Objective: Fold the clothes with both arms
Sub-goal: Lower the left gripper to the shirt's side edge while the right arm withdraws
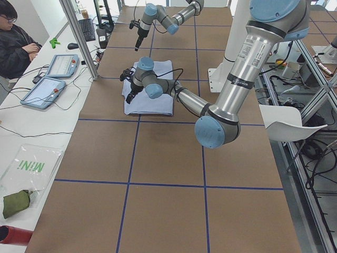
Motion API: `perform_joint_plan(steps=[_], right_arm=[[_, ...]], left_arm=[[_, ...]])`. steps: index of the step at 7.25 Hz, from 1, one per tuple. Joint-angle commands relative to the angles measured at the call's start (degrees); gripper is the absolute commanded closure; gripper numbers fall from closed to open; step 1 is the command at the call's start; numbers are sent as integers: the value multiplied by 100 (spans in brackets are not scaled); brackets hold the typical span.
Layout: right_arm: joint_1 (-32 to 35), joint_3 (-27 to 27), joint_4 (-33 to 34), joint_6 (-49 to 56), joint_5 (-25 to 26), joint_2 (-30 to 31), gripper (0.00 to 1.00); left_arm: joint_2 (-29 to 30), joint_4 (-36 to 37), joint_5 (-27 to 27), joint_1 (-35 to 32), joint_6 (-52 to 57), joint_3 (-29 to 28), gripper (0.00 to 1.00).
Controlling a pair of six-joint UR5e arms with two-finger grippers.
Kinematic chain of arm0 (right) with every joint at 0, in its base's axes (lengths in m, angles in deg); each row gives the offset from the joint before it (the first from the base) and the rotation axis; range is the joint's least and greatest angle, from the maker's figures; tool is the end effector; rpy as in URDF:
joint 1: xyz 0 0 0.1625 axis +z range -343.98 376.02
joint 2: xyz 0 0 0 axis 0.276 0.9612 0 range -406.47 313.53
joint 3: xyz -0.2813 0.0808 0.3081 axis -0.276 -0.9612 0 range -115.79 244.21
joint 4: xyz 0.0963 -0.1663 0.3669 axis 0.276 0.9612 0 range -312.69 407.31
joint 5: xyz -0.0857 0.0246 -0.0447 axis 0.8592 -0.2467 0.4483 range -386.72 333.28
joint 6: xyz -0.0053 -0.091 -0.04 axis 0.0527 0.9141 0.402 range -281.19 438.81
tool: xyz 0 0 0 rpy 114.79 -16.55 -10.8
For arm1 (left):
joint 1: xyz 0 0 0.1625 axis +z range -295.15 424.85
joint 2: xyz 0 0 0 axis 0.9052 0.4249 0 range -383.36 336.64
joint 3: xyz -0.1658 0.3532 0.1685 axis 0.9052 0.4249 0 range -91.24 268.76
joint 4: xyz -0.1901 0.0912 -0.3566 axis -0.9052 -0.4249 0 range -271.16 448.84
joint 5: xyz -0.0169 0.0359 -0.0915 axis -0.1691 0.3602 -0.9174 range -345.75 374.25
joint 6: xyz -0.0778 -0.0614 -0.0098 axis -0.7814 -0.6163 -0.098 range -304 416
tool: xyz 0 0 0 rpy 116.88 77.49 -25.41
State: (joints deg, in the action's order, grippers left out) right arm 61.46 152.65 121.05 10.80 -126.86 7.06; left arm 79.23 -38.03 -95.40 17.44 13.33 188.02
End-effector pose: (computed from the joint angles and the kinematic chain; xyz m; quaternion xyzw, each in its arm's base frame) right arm -0.4179 -0.5892 0.2635 0.1725 -0.4021 0.1452 0.8874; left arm 0.3248 -0.5009 0.3947 0.2548 0.4367 0.0830 0.8588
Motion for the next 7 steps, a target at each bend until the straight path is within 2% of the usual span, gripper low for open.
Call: perform_joint_plan(steps=[1,3,4,6,7], right_arm=[[-18,50,0,-2,12,34,0],[-27,68,0,-2,12,43,0],[-36,76,-8,-2,38,69,0],[-71,77,-17,-2,82,78,0],[-80,77,-17,-2,91,78,0]], left_arm=[[-879,-1161,275,651,-862,172,0],[-882,-1173,829,1389,-1653,163,0],[-882,-1173,909,1531,-1700,120,2],[-873,-1173,910,1585,-1814,93,21],[-855,-1173,910,1638,-1824,102,23]])
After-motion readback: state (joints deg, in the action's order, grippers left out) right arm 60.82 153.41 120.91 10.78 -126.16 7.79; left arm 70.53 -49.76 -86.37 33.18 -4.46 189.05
